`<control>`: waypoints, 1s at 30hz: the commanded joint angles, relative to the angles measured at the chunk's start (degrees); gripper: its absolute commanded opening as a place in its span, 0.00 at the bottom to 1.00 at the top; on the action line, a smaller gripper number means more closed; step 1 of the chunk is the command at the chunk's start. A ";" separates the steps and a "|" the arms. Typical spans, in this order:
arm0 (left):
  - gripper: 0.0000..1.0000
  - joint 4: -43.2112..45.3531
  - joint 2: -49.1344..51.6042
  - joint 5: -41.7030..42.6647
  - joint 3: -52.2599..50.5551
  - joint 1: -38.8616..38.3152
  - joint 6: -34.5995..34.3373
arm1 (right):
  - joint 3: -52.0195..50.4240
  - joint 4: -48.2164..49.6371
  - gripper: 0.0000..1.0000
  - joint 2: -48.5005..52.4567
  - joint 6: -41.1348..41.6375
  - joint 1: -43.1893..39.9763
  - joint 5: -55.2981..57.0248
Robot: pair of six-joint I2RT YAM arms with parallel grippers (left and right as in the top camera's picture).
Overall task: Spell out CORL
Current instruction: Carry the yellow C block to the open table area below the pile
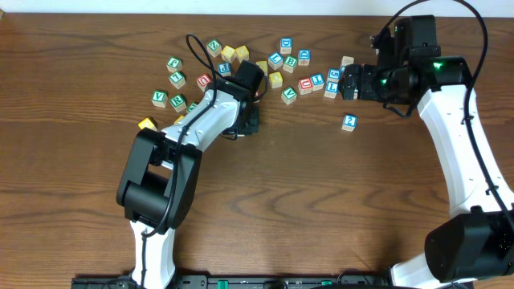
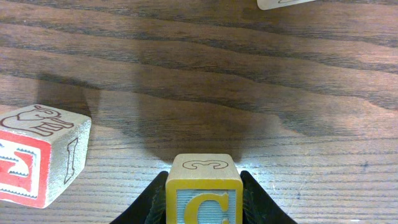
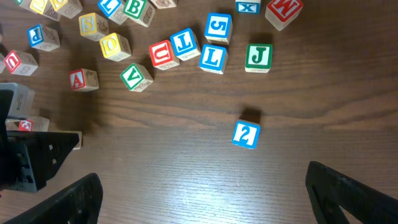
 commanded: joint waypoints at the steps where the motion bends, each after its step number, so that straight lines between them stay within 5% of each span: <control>1: 0.28 -0.96 0.22 -0.46 -1.79 0.20 -0.98 | 0.87 -0.07 0.99 0.24 0.37 0.24 0.22; 5: 0.34 -0.96 0.22 -0.46 -1.79 0.20 -0.98 | 0.87 -0.07 0.99 0.24 0.37 0.24 0.22; 30: 0.36 -1.05 -3.28 -0.46 -0.37 0.46 -0.94 | 0.87 -0.07 0.99 0.22 0.37 0.24 0.22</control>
